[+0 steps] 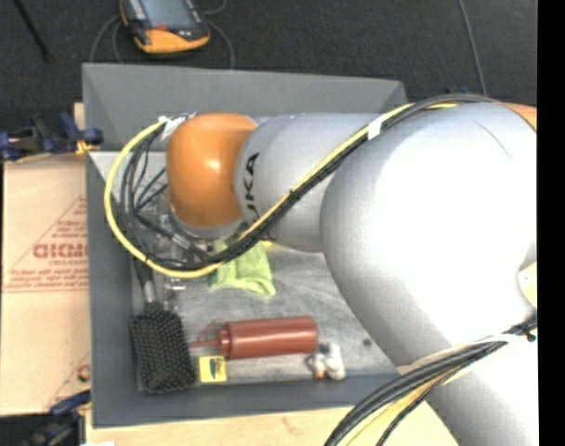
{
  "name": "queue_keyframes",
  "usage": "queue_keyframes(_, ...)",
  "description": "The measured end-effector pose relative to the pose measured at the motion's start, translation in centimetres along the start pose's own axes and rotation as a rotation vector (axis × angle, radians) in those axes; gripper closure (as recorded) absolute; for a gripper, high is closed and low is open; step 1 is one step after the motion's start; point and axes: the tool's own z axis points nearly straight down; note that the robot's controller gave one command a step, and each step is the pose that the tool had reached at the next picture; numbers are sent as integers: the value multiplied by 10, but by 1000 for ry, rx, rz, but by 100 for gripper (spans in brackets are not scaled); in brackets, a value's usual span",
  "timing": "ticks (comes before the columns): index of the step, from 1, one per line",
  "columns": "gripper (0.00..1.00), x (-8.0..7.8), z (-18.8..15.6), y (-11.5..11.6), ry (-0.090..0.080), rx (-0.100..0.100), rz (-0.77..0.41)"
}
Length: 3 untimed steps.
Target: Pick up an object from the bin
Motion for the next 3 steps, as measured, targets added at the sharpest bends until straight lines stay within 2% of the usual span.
queue_keyframes(1,100,3,1,1,12,0,0)
queue_keyframes(2,0,1,0,0,7,2,2)
queue_keyframes(3,100,3,1,1,12,0,3)
